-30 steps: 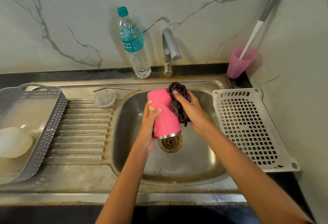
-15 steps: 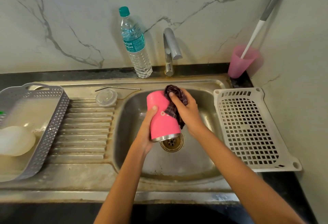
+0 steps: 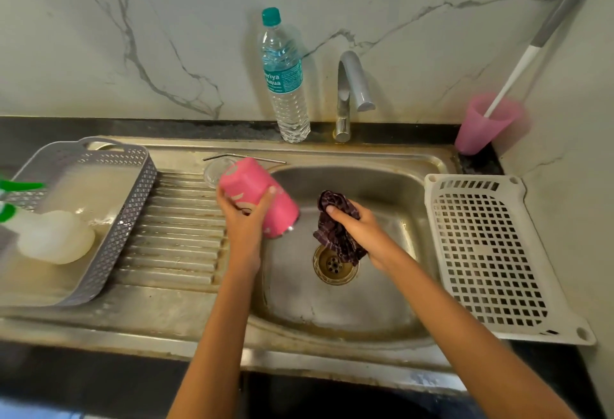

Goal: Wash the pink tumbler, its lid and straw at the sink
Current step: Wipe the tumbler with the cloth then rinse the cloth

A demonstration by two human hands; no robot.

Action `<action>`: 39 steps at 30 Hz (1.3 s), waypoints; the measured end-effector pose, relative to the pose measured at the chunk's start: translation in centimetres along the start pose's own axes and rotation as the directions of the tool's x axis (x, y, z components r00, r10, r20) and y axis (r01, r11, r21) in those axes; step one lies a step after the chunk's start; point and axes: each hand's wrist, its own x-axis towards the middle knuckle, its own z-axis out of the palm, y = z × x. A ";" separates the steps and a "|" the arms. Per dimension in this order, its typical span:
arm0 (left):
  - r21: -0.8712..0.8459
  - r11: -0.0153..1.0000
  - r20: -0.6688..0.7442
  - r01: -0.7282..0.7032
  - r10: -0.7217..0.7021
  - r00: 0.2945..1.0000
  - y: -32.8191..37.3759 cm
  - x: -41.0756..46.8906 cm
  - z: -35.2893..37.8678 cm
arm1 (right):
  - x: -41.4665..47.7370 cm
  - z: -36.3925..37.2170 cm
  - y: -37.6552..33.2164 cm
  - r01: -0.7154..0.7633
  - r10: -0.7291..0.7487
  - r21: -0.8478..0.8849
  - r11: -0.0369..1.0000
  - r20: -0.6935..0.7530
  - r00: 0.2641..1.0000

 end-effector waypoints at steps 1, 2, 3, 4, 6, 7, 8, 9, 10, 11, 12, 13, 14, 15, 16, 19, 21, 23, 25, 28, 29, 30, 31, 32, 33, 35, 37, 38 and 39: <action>0.020 0.999 -0.045 -0.036 0.037 0.998 0.1 0.7 -1.2 | 0.2 0.1 0.0 -0.015 0.015 0.010 1.000 -0.014 1.000; 0.042 0.997 -0.095 -0.064 0.067 0.993 0.2 1.3 -2.5 | 0.4 0.2 0.1 -0.029 0.030 0.014 0.999 -0.019 0.999; 0.065 0.994 -0.137 -0.085 0.094 0.986 0.2 1.7 -3.6 | 0.6 0.3 0.2 -0.043 0.043 0.016 0.999 -0.021 0.999; 0.094 0.991 -0.180 -0.100 0.116 0.977 0.2 2.2 -4.7 | 0.7 0.4 0.4 -0.053 0.053 0.013 0.999 -0.022 0.998; 0.158 0.979 -0.250 -0.128 0.165 0.954 0.0 2.8 -6.7 | 0.7 0.7 0.8 -0.063 0.063 0.002 0.998 -0.024 0.998; 0.186 0.972 -0.282 -0.140 0.190 0.940 -0.1 3.2 -7.6 | 0.7 0.9 0.9 -0.062 0.062 0.014 0.998 -0.028 0.998; 0.214 0.964 -0.311 -0.156 0.218 0.925 -0.2 3.5 -8.4 | 0.7 1.1 1.1 -0.060 0.061 0.036 0.998 -0.035 0.998; 0.236 0.958 -0.328 -0.163 0.236 0.914 -0.3 3.8 -9.0 | 0.6 1.3 1.2 -0.061 0.064 0.063 0.996 -0.043 0.997; 0.251 0.953 -0.340 -0.169 0.250 0.907 -0.3 4.1 -9.3 | 0.7 1.4 1.3 -0.067 0.072 0.087 0.994 -0.054 0.996; 0.265 0.949 -0.348 -0.169 0.258 0.901 -0.3 4.4 -9.4 | 0.7 1.5 1.3 -0.076 0.083 0.110 0.991 -0.066 0.994; 0.281 0.944 -0.353 -0.174 0.270 0.896 -0.3 4.7 -9.5 | 0.8 1.6 1.3 -0.086 0.096 0.131 0.988 -0.074 0.993; 0.297 0.938 -0.354 -0.179 0.282 0.892 -0.3 4.9 -9.5 | 0.9 1.7 1.2 -0.093 0.105 0.150 0.984 -0.078 0.991; 0.311 0.931 -0.348 -0.193 0.300 0.888 -0.5 5.1 -9.5 | 1.0 1.8 1.2 -0.096 0.110 0.166 0.981 -0.079 0.991; 0.321 0.925 -0.338 -0.202 0.311 0.888 -0.6 5.2 -9.5 | 1.1 1.9 1.0 -0.096 0.111 0.176 0.980 -0.079 0.991; 0.326 0.921 -0.330 -0.213 0.322 0.887 -0.8 5.4 -9.5 | 1.3 2.0 0.9 -0.094 0.110 0.181 0.979 -0.078 0.991; 0.347 0.914 -0.365 -0.211 0.339 0.867 -0.9 5.1 -9.2 | 1.4 2.1 0.5 -0.083 0.100 0.194 0.977 -0.081 0.992; 0.403 0.884 -0.401 -0.236 0.402 0.823 -0.5 3.8 -8.4 | 1.5 2.0 0.2 -0.077 0.095 0.205 0.976 -0.083 0.992; 0.478 0.822 -0.395 -0.308 0.515 0.761 -0.1 2.0 -7.1 | 1.5 1.9 0.0 -0.077 0.097 0.215 0.973 -0.084 0.992; 0.527 0.739 -0.307 -0.420 0.626 0.716 0.0 0.4 -5.4 | 1.4 1.9 -0.2 -0.077 0.097 0.221 0.972 -0.082 0.992; 0.573 0.618 -0.074 -0.538 0.693 0.717 -0.4 -0.1 -2.8 | 1.3 1.9 -0.5 -0.077 0.096 0.221 0.972 -0.077 0.992; 0.578 0.608 -0.008 -0.544 0.671 0.742 -0.5 0.3 -1.9 | 1.2 1.9 -0.5 -0.075 0.095 0.223 0.972 -0.079 0.992; 0.581 0.621 0.036 -0.527 0.627 0.778 -0.6 0.9 -1.1 | 1.2 1.9 -0.5 -0.071 0.092 0.224 0.972 -0.083 0.992; 0.592 0.641 0.048 -0.489 0.578 0.815 -0.7 1.8 -0.3 | 1.2 1.9 -0.5 -0.067 0.088 0.223 0.973 -0.088 0.992; 0.614 0.657 0.030 -0.438 0.535 0.844 -0.7 3.0 0.3 | 1.2 2.0 -0.5 -0.063 0.084 0.218 0.974 -0.087 0.993; 0.644 0.667 -0.007 -0.375 0.495 0.869 -0.9 4.4 0.6 | 1.2 2.0 -0.4 -0.062 0.082 0.215 0.975 -0.083 0.993; 0.712 0.667 -0.094 -0.219 0.399 0.912 -1.0 7.5 0.7 | 1.1 2.1 -0.4 -0.064 0.081 0.220 0.973 -0.073 0.994; 0.781 0.620 -0.158 -0.079 0.318 0.935 -1.1 10.4 0.4 | 1.2 2.1 -0.4 -0.071 0.090 0.236 0.969 -0.070 0.994; 0.805 0.593 -0.189 -0.023 0.292 0.938 -1.1 11.5 0.2 | 1.2 2.0 -0.4 -0.077 0.097 0.249 0.965 -0.068 0.993; 0.818 0.574 -0.221 0.030 0.267 0.938 -1.3 12.5 -0.1 | 1.3 2.0 -0.4 -0.087 0.108 0.264 0.961 -0.066 0.992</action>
